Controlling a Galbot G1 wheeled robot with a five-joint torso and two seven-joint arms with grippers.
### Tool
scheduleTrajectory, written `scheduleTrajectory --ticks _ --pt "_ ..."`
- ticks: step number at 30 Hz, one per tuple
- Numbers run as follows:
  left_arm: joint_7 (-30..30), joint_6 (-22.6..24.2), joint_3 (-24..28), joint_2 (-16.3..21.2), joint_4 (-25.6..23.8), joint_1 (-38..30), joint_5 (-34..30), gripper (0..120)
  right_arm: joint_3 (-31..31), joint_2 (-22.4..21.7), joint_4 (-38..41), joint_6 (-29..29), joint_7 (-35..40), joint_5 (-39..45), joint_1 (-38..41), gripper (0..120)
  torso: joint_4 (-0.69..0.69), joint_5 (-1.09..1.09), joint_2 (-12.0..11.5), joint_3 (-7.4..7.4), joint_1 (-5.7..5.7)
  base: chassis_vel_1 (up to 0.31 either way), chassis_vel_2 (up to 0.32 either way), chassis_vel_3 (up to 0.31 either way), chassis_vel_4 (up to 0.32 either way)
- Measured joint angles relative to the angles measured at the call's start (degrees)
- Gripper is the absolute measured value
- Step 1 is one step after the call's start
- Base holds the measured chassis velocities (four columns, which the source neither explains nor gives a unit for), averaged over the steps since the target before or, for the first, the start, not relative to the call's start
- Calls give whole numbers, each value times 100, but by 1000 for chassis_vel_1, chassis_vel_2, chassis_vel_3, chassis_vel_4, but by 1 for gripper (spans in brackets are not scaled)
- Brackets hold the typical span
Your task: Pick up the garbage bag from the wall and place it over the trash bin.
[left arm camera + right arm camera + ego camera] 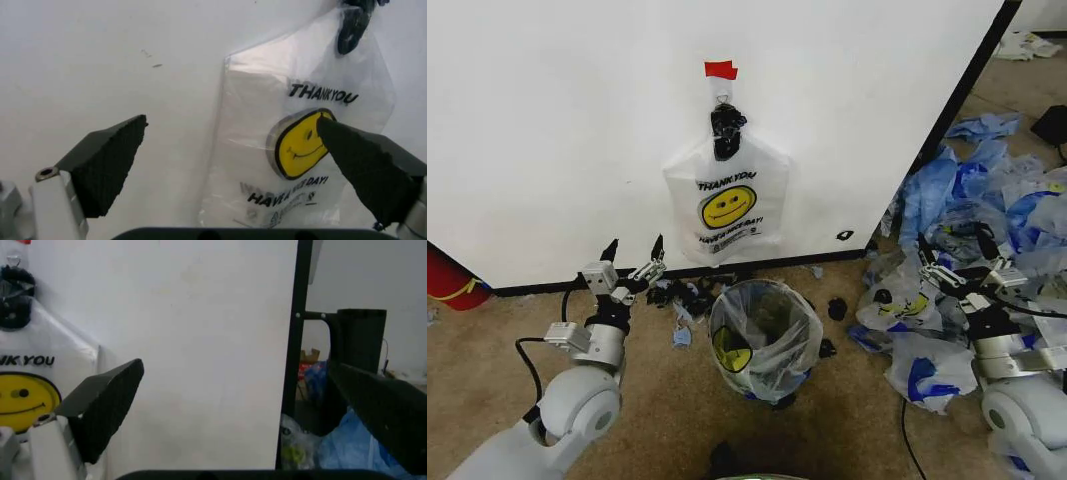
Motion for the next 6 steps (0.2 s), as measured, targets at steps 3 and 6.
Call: scheduleTrajectory --ticks 3,6 --pt "0 0 1 0 0 -1 -1 100 -1 0 -2 1 -2 1 1 100 0 0 0 0 0 0 0 0 0" --pt "0 0 3 0 0 -2 -2 100 -2 0 -4 2 -5 2 2 100 0 0 0 0 0 0 0 0 0"
